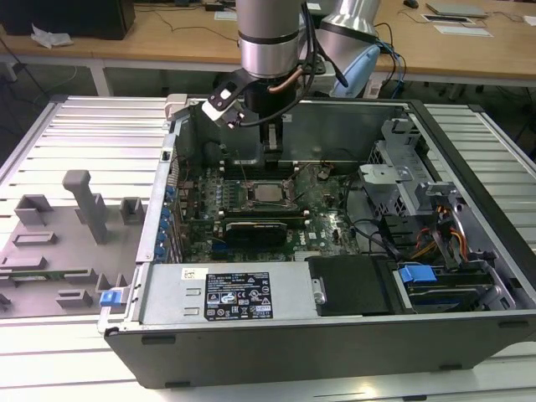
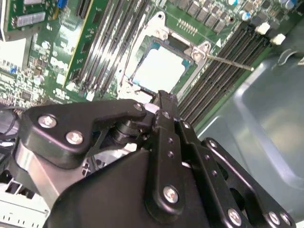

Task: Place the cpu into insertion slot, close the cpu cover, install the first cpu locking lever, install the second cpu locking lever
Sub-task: 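Place the cpu into insertion slot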

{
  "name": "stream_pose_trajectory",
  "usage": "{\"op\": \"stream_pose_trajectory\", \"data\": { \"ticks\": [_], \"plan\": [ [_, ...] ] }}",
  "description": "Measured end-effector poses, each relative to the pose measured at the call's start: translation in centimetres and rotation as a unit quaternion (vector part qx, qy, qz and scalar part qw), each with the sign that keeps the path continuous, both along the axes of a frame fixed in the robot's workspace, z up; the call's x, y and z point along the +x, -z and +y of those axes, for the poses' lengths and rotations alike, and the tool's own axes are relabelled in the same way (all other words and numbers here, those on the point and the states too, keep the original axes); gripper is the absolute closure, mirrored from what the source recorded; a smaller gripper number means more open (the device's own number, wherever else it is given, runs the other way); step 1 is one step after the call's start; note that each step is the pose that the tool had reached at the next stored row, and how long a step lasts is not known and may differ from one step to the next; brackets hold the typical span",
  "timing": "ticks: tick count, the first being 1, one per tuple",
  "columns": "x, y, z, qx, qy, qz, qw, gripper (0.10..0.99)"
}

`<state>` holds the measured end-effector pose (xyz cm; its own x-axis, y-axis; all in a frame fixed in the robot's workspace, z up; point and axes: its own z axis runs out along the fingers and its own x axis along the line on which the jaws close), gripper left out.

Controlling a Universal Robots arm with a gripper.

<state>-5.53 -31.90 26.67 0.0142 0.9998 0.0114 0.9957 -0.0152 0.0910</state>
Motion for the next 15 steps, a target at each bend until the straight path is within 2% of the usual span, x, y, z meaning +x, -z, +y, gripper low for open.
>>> {"op": "stream_pose_trajectory", "data": {
  "ticks": [1, 2, 3, 4, 7, 11, 15],
  "plan": [
    [0.00, -0.01, 0.00, 0.0000, 0.000, 0.0005, 1.0000, 0.980],
    [0.01, -0.01, -0.01, 0.0005, 0.000, 0.0045, 1.0000, 0.980],
    [0.04, 0.00, -0.02, 0.0015, 0.000, 0.0105, 0.9999, 0.980],
    [0.08, 0.01, -0.04, 0.0034, 0.000, 0.0218, 0.9998, 0.980],
    [0.10, 0.01, -0.04, 0.0034, 0.000, 0.0221, 0.9997, 0.980],
    [0.90, 0.01, -0.04, 0.0035, 0.000, 0.0221, 0.9997, 0.980],
    [1.19, 0.01, -0.04, 0.0035, 0.000, 0.0221, 0.9998, 0.980]
  ]
}}
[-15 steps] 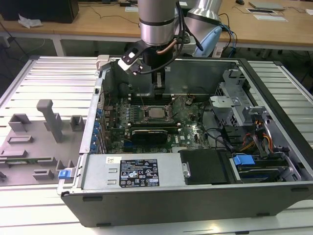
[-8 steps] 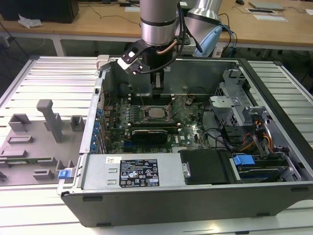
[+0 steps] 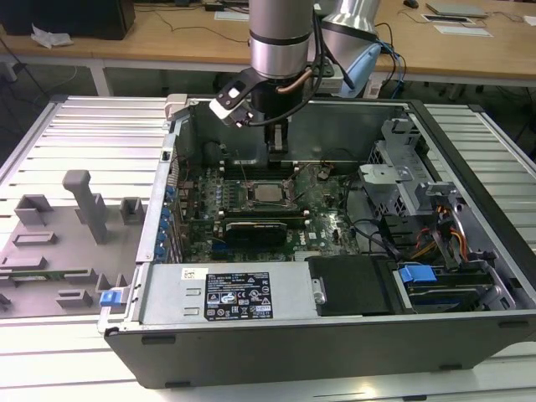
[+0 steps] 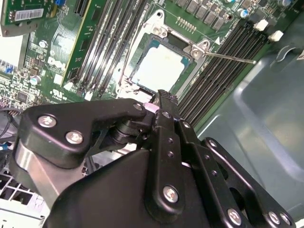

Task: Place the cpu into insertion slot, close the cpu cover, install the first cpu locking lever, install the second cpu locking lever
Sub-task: 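Place the cpu into insertion slot, then close the cpu cover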

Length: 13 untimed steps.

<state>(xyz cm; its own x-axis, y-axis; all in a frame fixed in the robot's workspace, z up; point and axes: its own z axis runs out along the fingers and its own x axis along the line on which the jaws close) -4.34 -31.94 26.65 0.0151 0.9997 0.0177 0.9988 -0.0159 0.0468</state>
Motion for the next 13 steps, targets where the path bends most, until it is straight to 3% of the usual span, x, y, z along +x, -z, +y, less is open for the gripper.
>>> {"op": "stream_pose_trajectory", "data": {
  "ticks": [13],
  "plan": [
    [0.16, 0.00, 0.00, 0.0000, 0.000, 0.0000, 1.0000, 0.980]
  ]
}}
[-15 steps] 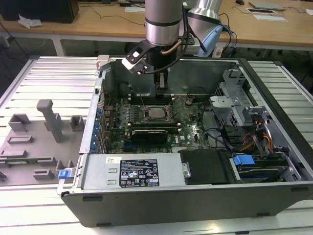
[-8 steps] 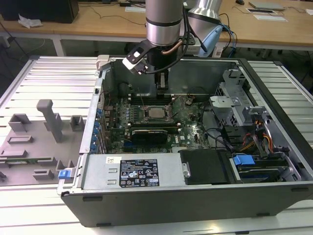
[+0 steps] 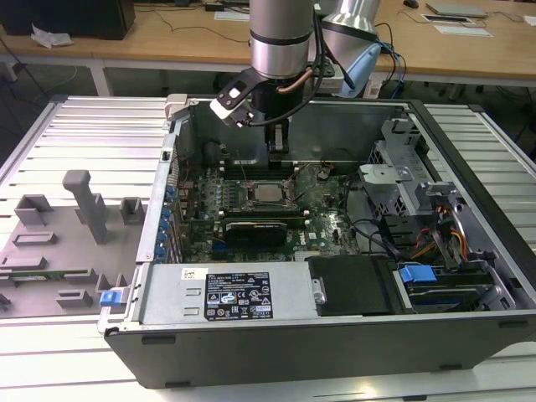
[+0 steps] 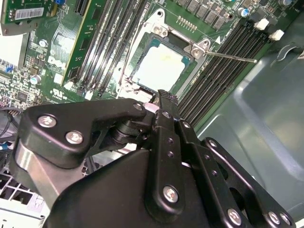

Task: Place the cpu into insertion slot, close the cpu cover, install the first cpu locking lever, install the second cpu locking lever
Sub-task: 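Close the cpu cover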

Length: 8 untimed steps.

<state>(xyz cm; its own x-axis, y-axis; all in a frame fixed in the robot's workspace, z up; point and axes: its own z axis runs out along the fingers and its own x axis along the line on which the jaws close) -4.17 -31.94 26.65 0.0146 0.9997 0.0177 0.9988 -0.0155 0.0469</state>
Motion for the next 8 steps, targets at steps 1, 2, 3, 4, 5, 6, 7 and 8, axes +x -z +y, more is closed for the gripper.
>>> {"op": "stream_pose_trajectory", "data": {
  "ticks": [1, 2, 3, 4, 5, 6, 7, 8],
  "plan": [
    [0.22, 0.00, 0.00, 0.0000, 0.000, 0.0001, 1.0000, 0.980],
    [0.38, 0.00, 0.00, 0.0000, 0.000, 0.0002, 1.0000, 0.980],
    [0.60, 0.00, 0.00, 0.0000, 0.000, 0.0005, 1.0000, 0.980],
    [0.89, -0.01, 0.00, -0.0001, 0.000, 0.0010, 1.0000, 0.980],
    [1.15, 0.00, 0.00, 0.0000, 0.000, 0.0013, 1.0000, 0.980],
    [1.66, 0.00, -0.01, 0.0000, 0.000, 0.0020, 1.0000, 0.980],
    [1.96, 0.00, -0.01, 0.0000, 0.000, 0.0025, 1.0000, 0.980],
    [2.30, 0.00, -0.02, 0.0000, 0.000, 0.0031, 1.0000, 0.980]
  ]
}}
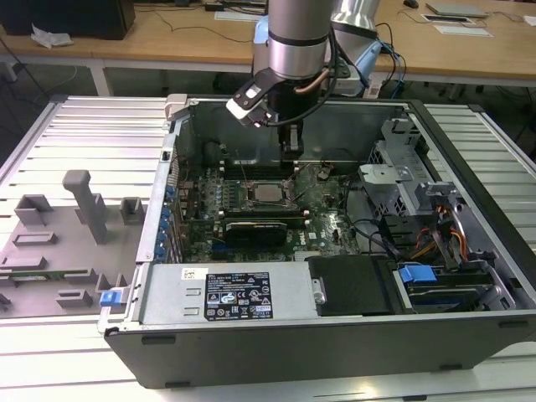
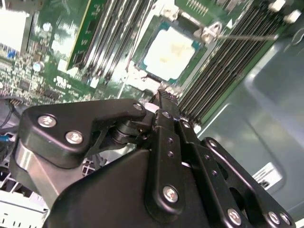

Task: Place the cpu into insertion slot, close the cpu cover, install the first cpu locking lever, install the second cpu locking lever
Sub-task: 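Close the cpu cover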

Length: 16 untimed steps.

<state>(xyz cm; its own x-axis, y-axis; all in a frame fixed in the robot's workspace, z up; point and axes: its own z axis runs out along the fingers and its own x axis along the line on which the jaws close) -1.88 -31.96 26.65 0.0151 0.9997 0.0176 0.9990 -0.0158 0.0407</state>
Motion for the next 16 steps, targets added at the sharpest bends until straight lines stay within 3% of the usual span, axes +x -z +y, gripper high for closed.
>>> {"op": "stream_pose_trajectory", "data": {
  "ticks": [2, 3, 6, 8, 16],
  "plan": [
    [1.18, -0.03, -0.01, -0.0001, 0.000, 0.0021, 1.0000, 0.980],
    [1.21, -0.48, -0.01, 0.0001, 0.000, 0.0020, 1.0000, 0.980],
    [1.84, -0.49, -0.01, 0.0000, 0.000, 0.0025, 1.0000, 0.980],
    [3.38, -0.48, -0.04, 0.0001, 0.000, 0.0035, 1.0000, 0.980],
    [6.80, -0.48, -0.12, 0.0000, 0.000, 0.0058, 1.0000, 0.980]
  ]
}}
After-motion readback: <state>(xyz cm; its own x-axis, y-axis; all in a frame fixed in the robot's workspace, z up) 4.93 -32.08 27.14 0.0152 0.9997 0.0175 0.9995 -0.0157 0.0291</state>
